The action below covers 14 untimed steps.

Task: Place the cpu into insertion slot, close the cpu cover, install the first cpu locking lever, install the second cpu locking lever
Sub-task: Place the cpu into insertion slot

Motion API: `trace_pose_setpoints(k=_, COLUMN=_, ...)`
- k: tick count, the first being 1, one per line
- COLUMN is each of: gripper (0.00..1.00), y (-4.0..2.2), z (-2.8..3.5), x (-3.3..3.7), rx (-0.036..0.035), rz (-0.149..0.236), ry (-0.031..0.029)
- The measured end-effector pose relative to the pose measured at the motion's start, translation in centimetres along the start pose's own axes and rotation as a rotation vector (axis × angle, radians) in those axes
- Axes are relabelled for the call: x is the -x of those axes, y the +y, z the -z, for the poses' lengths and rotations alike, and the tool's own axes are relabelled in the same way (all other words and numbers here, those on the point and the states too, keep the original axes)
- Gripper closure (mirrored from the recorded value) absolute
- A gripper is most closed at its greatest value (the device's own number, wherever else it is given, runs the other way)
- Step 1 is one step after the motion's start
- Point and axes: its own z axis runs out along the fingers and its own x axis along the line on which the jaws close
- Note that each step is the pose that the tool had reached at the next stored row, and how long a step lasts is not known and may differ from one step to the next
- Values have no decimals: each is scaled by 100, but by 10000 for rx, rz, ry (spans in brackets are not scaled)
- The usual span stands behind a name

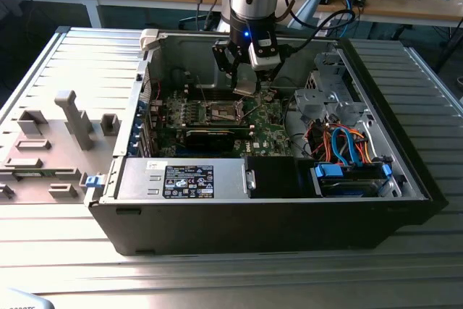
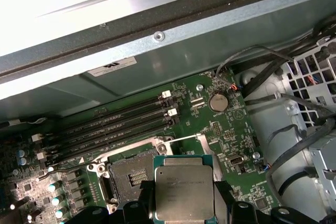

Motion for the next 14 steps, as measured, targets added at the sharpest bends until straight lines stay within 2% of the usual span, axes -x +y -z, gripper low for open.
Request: trace_pose_setpoints(k=14, gripper=46, y=0, z=-1, x=0, rx=-31, rz=-82, ry=-15)
